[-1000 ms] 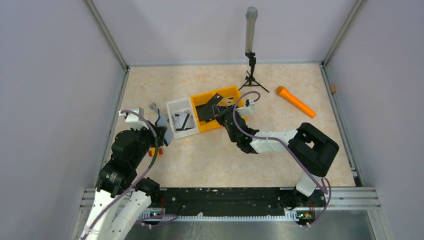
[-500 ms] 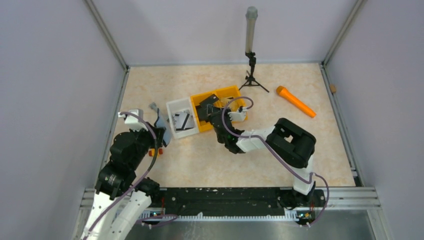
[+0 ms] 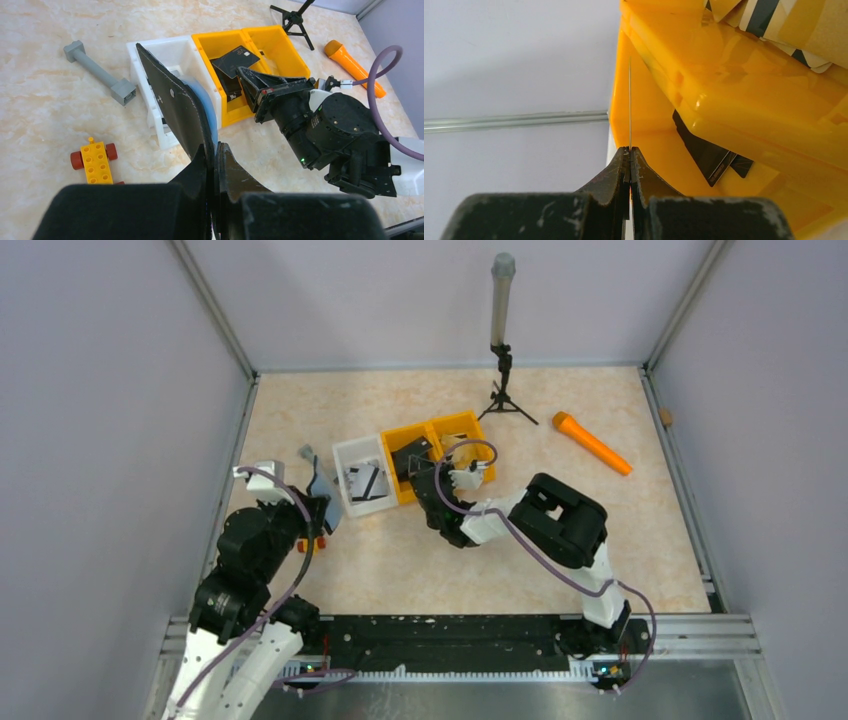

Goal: Take the credit cards out of the card holder
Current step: Place the credit card in the storage box.

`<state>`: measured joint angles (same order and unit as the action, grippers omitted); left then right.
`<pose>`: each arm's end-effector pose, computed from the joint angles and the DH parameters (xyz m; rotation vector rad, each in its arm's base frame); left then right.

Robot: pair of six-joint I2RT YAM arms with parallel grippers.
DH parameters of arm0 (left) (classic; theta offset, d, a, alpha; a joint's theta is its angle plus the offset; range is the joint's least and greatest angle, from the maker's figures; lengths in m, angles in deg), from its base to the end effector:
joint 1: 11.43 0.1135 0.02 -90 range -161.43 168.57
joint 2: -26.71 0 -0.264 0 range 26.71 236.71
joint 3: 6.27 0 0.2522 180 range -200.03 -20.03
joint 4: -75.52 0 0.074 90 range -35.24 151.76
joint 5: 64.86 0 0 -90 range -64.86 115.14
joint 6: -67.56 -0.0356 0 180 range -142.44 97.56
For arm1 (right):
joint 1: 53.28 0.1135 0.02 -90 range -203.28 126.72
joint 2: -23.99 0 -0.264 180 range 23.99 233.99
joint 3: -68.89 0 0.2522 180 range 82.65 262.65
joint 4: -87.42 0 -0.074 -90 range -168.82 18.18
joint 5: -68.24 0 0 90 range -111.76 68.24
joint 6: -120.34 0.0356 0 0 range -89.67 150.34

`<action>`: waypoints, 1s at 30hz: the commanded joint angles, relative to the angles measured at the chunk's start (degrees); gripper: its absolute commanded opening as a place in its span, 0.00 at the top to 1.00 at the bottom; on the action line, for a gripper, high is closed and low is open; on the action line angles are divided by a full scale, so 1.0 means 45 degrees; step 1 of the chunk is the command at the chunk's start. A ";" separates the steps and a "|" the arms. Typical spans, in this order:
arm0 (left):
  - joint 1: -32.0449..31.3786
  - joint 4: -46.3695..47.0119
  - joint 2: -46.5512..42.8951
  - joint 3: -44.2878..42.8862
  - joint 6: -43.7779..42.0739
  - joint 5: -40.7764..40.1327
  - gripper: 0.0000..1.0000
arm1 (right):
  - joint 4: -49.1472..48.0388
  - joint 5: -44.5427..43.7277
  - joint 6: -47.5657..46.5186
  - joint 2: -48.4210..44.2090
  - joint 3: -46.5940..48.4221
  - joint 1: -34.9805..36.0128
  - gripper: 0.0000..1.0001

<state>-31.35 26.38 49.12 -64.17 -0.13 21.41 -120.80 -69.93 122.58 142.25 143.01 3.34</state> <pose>0.0833 -0.0277 0.3347 -0.0851 1.8310 -0.4633 0.2532 0.3361 0.1436 1.1240 1.5218 1.0881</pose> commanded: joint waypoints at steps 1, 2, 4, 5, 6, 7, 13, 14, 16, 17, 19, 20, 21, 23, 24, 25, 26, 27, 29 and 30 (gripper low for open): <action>0.0058 0.0420 -0.0216 -0.0100 -0.0215 0.0015 1.00 | -0.0379 -0.0257 0.0428 0.0360 0.0679 0.0278 1.00; 0.0060 0.0417 -0.0225 -0.0087 -0.0211 0.0040 1.00 | -0.0428 -0.0255 0.0422 0.0429 0.0709 0.0292 1.00; 0.0069 0.0420 -0.0217 -0.0078 -0.0211 0.0066 1.00 | -0.0448 -0.0343 0.0456 0.0528 0.0749 0.0341 0.97; 0.0069 0.0422 -0.0211 -0.0077 -0.0220 0.0066 1.00 | -0.0471 -0.0351 0.0416 0.0563 0.0772 0.0366 0.89; 0.0062 0.0420 -0.0227 -0.0074 -0.0229 0.0049 1.00 | -0.0459 -0.0337 0.0401 0.0557 0.0787 0.0381 0.80; 0.0058 0.0430 -0.0224 -0.0074 -0.0230 0.0047 1.00 | -0.0457 -0.0328 0.0399 0.0537 0.0801 0.0383 0.74; 0.0053 0.0434 -0.0194 -0.0082 -0.0212 0.0046 1.00 | 0.0034 -0.0365 0.0002 -0.0191 0.0879 0.0557 0.67; 0.0052 0.0429 -0.0193 -0.0080 -0.0194 0.0061 1.00 | 0.0281 -0.0351 -0.0051 -0.0364 0.0898 0.0589 0.66; 0.0055 0.0419 -0.0183 -0.0074 -0.0163 0.0102 1.00 | 0.0594 -0.0222 0.0092 -0.0749 0.0702 0.0620 0.66; 0.0053 0.0420 -0.0187 -0.0096 -0.0153 0.0149 1.00 | 0.0497 -0.0143 0.0007 -0.0971 0.0529 0.0640 0.66; 0.0059 0.0545 -0.0237 -0.0086 -0.0169 0.0521 1.00 | 0.0211 0.0093 -0.0824 -0.1503 0.0150 0.0658 0.66; 0.0063 0.0655 -0.0255 -0.0071 -0.0171 0.0731 1.00 | -0.0051 0.0326 -0.1553 -0.1805 -0.0006 0.0633 0.66; 0.0054 0.0771 -0.0254 -0.0052 -0.0169 0.1287 1.00 | -0.0775 0.0834 -0.2743 -0.2085 -0.0272 0.0564 0.66; 0.0054 0.0919 -0.0200 -0.0062 -0.0190 0.2158 1.00 | -0.2706 0.2444 -0.4977 -0.2761 -0.1168 0.0342 0.64; 0.0063 0.0949 -0.0126 -0.0082 -0.0191 0.2425 1.00 | -0.4044 0.3723 -0.6035 -0.3047 -0.1721 0.0146 0.63; 0.0054 0.0947 -0.0023 -0.0138 -0.0181 0.2634 1.00 | -0.5691 0.5177 -0.6765 -0.3343 -0.2347 -0.0144 0.61; 0.0055 0.0891 0.0111 -0.0180 -0.0158 0.2787 1.00 | -0.6009 0.6547 -0.7016 -0.3892 -0.2891 -0.0383 0.58; 0.0053 0.0882 0.0243 -0.0214 -0.0143 0.2999 1.00 | -0.5663 0.7332 -0.7120 -0.4489 -0.3255 -0.0661 0.55; 0.0052 0.1052 0.0412 -0.0234 0.0026 0.3395 1.00 | -0.3948 0.8809 -0.7849 -0.5730 -0.3586 -0.1024 0.48; 0.0055 0.1229 0.0444 -0.0189 0.0119 0.3777 1.00 | -0.3013 0.9152 -0.8213 -0.6416 -0.3662 -0.1094 0.42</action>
<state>-31.35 26.25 49.80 -64.17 -0.09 32.08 -135.36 -45.31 97.34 123.32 128.35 1.14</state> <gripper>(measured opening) 0.043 0.511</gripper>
